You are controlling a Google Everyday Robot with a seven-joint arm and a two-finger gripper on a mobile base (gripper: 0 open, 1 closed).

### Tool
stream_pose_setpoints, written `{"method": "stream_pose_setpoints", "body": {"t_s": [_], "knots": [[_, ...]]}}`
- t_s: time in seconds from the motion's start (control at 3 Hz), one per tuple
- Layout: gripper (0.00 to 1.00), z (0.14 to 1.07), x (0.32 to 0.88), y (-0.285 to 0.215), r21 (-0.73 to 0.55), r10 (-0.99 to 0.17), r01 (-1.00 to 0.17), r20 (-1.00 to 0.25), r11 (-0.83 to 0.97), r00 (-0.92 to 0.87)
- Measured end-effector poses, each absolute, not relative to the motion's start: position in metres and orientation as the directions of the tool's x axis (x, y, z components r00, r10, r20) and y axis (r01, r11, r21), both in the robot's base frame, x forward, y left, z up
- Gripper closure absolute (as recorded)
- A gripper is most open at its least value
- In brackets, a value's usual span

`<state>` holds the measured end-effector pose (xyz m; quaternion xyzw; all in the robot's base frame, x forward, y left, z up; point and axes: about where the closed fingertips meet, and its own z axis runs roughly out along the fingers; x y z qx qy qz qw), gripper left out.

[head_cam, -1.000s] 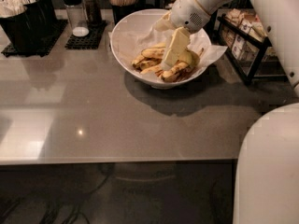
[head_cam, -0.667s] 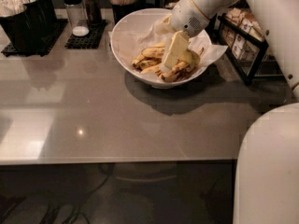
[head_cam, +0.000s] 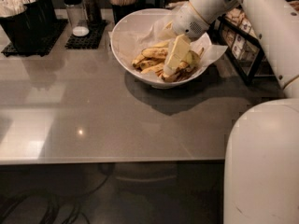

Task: Pick banana from white bowl

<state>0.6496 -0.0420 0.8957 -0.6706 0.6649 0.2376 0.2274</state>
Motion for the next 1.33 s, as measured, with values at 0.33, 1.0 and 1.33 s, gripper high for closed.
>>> {"method": "stream_pose_setpoints", "body": {"t_s": [0.33, 1.0, 1.33], "knots": [[0.00, 0.895, 0.656, -0.041, 0.020, -0.793, -1.000, -0.610, -0.015, 0.000], [0.10, 0.893, 0.666, -0.034, -0.002, -0.783, -1.000, -0.623, 0.001, 0.001], [0.07, 0.900, 0.667, -0.035, -0.021, -0.780, -1.000, -0.626, 0.002, 0.011]]}}
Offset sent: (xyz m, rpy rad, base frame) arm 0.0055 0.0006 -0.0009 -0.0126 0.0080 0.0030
